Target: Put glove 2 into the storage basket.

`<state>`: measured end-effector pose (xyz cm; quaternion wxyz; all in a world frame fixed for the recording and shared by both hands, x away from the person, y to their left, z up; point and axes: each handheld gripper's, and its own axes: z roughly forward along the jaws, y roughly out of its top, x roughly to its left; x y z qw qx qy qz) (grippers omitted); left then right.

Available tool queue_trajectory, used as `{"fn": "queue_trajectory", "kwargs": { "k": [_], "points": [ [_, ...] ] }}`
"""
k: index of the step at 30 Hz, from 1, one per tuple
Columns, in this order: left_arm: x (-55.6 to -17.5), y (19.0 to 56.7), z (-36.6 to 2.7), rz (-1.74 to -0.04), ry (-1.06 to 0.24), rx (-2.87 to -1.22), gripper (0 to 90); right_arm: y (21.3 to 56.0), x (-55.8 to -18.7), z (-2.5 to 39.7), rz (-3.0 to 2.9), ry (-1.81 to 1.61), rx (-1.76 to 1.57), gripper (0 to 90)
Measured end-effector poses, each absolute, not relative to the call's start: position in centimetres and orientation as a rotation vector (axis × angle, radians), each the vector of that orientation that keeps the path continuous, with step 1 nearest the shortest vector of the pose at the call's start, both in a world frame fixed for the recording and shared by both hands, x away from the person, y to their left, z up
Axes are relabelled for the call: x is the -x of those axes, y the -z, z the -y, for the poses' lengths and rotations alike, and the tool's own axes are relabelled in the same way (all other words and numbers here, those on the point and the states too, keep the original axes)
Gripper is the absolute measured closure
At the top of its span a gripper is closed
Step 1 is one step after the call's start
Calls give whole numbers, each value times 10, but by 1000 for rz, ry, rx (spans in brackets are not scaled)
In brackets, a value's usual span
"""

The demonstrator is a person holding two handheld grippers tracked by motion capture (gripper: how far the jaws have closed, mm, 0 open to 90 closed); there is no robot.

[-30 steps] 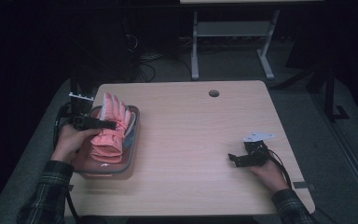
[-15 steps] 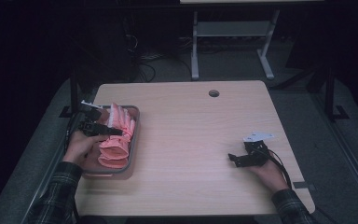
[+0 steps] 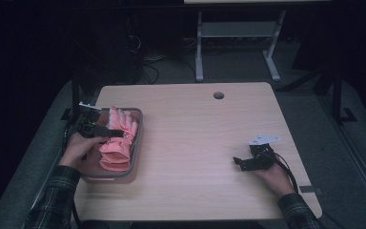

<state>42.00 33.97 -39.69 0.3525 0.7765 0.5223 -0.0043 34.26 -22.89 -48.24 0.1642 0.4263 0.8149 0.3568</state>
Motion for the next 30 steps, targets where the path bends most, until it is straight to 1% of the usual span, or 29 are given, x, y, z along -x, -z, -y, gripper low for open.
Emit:
{"fn": "queue_trajectory", "kwargs": {
  "k": [10, 16, 20, 23, 30],
  "points": [
    [-411, 363, -355, -1311, -139, -1994, 169, 482, -343, 229, -2323, -1017, -1213, 116],
    [-404, 341, -356, -1254, -222, -1977, 168, 482, -343, 229, -2322, -1017, -1217, 116],
    [-402, 332, -354, -1213, -251, -1963, 168, 482, -343, 229, -2321, -1019, -1220, 116],
    [-401, 321, -341, -1151, -262, -1971, 168, 482, -342, 229, -2323, -1018, -1222, 116],
    [-397, 314, -309, -1047, -259, -1998, 168, 482, -342, 228, -2323, -1019, -1225, 116]
  ]
}}
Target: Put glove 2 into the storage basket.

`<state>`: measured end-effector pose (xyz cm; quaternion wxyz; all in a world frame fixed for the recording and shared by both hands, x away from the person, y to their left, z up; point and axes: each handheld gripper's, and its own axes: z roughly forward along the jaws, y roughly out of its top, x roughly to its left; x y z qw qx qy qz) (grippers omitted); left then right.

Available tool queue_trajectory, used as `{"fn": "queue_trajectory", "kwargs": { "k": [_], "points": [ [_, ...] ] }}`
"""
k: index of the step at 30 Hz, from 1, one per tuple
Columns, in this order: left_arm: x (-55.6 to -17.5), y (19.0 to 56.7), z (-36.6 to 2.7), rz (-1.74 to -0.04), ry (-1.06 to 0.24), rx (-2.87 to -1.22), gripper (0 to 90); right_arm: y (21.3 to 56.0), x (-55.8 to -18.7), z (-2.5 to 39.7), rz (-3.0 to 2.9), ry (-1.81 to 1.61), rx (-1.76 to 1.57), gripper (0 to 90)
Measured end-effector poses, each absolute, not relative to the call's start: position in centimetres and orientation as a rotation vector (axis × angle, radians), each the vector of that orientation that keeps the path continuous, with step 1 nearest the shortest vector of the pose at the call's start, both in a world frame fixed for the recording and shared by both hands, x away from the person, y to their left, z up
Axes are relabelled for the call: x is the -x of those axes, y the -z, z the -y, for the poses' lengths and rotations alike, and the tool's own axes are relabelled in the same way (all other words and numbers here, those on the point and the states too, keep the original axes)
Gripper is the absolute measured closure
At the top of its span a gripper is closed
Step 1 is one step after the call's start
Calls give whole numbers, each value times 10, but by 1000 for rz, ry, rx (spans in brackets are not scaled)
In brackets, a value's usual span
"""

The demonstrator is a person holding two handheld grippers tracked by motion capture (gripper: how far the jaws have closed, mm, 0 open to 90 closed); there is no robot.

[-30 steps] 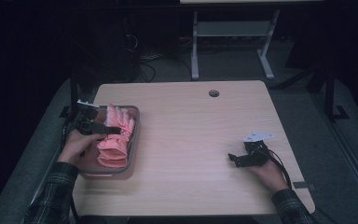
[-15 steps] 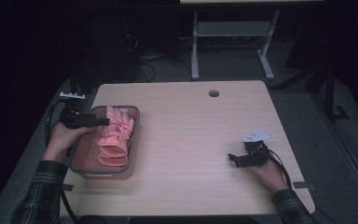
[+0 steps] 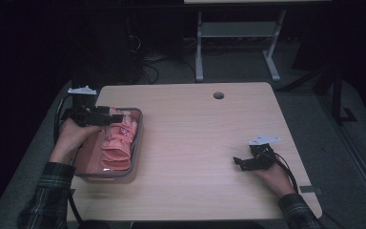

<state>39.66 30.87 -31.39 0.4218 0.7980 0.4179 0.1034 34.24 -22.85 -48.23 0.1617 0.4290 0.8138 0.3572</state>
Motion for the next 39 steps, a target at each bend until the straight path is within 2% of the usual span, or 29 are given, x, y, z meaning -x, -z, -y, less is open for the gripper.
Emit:
{"fn": "queue_trajectory", "kwargs": {
  "k": [6, 18, 30, 39],
  "points": [
    [-393, 311, -282, -996, -232, -2002, 169, 482, -342, 228, -2323, -1019, -1225, 116],
    [-373, 314, -206, -890, -220, -2036, 169, 482, -343, 229, -2322, -1018, -1215, 116],
    [-354, 348, -149, -811, -204, -2107, 173, 482, -343, 229, -2322, -1017, -1215, 116],
    [-342, 384, -121, -761, -193, -2172, 172, 482, -343, 229, -2323, -1018, -1215, 116]
  ]
}}
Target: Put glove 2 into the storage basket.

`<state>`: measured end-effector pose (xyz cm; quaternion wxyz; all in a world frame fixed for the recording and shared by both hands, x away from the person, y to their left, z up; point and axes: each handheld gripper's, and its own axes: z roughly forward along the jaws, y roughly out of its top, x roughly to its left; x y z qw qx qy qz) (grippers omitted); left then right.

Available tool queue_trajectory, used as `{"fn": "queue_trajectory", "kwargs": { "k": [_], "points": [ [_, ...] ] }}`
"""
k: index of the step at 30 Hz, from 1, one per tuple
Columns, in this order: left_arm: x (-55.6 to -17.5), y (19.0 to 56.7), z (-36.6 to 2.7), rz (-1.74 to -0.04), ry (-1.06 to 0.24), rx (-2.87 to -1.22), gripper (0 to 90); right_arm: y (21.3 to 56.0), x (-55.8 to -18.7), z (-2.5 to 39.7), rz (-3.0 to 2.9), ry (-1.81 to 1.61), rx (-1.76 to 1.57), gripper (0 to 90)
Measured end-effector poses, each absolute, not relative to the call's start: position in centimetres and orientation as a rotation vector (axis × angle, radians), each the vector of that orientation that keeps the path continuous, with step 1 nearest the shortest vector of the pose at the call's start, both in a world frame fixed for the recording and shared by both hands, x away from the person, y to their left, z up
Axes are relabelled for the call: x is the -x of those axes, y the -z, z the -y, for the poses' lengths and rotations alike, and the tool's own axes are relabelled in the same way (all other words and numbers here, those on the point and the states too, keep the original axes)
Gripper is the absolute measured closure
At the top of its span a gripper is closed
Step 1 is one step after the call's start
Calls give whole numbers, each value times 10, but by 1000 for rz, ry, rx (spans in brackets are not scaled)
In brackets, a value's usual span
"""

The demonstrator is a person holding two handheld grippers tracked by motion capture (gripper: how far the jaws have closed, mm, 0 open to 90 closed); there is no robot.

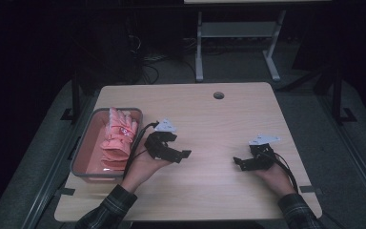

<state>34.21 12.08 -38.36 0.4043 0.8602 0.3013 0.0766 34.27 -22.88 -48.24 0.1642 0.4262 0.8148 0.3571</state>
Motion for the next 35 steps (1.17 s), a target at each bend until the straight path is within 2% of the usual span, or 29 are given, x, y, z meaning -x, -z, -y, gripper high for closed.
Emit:
{"fn": "queue_trajectory", "kwargs": {
  "k": [8, 14, 18, 25, 35],
  "points": [
    [-334, 422, -106, -711, -199, -2207, 173, 482, -343, 229, -2323, -1018, -1213, 116],
    [-331, 443, -99, -658, -261, -2244, 173, 482, -343, 229, -2323, -1018, -1212, 117],
    [-332, 456, -96, -665, -246, -2260, 172, 482, -343, 229, -2324, -1018, -1214, 118],
    [-334, 470, -95, -659, -257, -2318, 170, 482, -342, 228, -2326, -1023, -1216, 119],
    [-333, 474, -96, -661, -261, -2303, 156, 482, -342, 228, -2327, -1022, -1212, 118]
  ]
}}
